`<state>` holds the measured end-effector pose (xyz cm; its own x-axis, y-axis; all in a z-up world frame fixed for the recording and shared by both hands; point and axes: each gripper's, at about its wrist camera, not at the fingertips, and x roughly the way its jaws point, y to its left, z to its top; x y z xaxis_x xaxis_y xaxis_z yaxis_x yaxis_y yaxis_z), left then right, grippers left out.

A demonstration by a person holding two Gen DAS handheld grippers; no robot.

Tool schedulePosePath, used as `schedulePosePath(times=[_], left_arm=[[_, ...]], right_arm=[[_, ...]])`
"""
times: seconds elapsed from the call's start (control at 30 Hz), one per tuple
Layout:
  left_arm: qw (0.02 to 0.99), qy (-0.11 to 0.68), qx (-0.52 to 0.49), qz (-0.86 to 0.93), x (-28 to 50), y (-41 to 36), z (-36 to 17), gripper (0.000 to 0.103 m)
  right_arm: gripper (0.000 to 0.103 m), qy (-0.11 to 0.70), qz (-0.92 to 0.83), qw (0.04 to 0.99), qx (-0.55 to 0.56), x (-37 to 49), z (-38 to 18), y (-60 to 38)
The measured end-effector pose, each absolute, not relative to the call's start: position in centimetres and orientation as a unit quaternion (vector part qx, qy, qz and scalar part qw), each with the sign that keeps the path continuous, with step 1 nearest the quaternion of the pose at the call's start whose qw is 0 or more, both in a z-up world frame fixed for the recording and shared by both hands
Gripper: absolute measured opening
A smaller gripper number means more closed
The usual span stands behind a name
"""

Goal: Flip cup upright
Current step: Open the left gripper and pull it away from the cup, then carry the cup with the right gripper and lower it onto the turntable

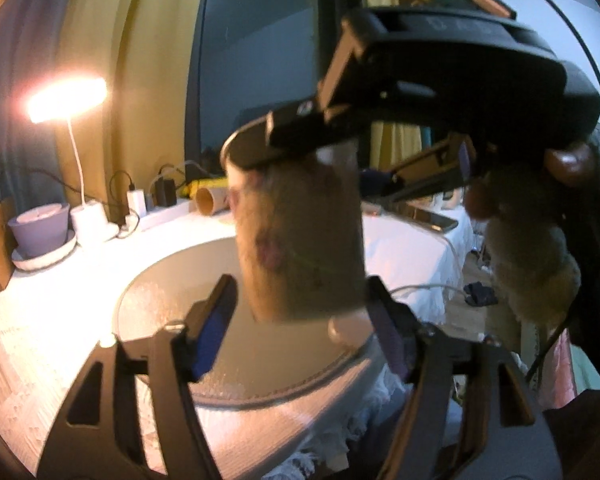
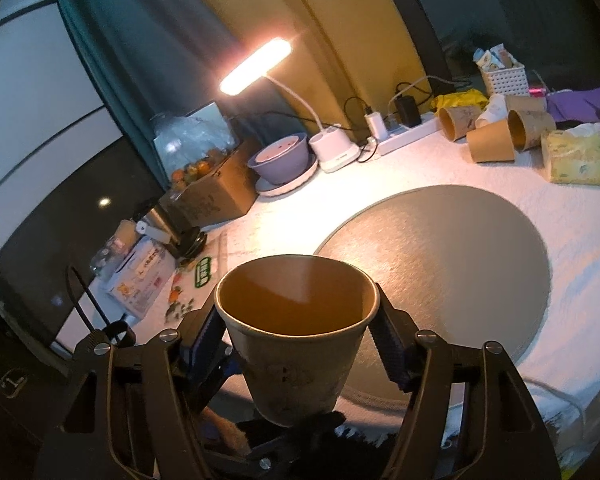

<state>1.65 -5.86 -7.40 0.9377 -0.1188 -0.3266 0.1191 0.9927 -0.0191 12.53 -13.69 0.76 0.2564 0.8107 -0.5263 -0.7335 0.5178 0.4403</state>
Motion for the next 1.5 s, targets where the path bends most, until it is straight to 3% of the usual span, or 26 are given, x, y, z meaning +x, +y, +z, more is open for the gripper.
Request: schedulePosePath(times=[0.63,1.5], left_arm=[[0.951,0.281,-0.129,0.017,4.4,2.9,-8.8,0.075],[0.921,0.298,-0.247,0.050,7.4,10.6,-10.3,0.075]], right_arm=[[0.071,0.309,0.387,0.867,-0.058,17.0,-0.7,-10.5],[0.071,0.263,0.357,0.884,-0.147,20.8,-4.6,-2.5]])
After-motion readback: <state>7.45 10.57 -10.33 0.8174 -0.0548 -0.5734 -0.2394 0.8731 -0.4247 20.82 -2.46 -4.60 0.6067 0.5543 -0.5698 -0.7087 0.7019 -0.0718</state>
